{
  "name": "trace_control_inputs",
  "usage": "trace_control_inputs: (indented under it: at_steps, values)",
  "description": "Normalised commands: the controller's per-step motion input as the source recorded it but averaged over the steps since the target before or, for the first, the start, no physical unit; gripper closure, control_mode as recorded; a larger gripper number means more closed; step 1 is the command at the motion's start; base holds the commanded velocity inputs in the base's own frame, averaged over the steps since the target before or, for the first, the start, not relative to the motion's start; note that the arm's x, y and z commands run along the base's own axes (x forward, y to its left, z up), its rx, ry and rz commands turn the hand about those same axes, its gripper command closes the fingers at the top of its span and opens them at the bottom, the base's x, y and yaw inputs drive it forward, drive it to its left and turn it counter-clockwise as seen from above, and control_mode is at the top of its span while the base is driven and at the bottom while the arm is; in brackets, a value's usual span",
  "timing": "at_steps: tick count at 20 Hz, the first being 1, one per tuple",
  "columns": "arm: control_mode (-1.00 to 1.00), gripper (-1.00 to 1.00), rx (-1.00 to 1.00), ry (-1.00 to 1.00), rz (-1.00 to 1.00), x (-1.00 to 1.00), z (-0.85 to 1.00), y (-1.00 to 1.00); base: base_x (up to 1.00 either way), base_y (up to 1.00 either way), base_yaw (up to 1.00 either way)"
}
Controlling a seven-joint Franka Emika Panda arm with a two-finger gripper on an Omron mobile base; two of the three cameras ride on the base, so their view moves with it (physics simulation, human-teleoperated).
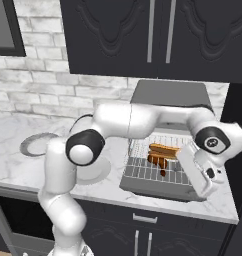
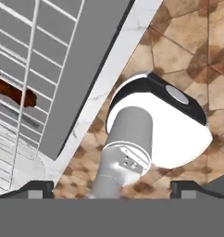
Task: Open the toaster oven door. Place the hotdog bun on the top rack in the toaster oven and place the chicken drumstick on the bottom rack.
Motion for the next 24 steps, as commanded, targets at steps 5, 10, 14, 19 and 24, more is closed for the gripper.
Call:
trace_control_inputs:
  at_steps: [5,10,14,19,24]
  values:
    - [-1.00,-1.00,-0.22,0.00,0.08,-0.23,-0.19,0.27,0.00,0.00,0.00]
    - [-1.00,-1.00,-0.14,0.00,-0.06,-0.12,-0.36,0.36,0.00,0.00,0.00]
    - [-1.00,-1.00,-0.20,0.00,0.00,0.26,-0.18,0.05,0.00,0.00,0.00]
    - [-1.00,-1.00,-0.21,0.00,0.00,0.02,-0.16,0.00,0.00,0.00,0.00]
    - [-1.00,-1.00,-0.19,0.00,0.00,0.00,-0.25,0.00,0.00,0.00,0.00]
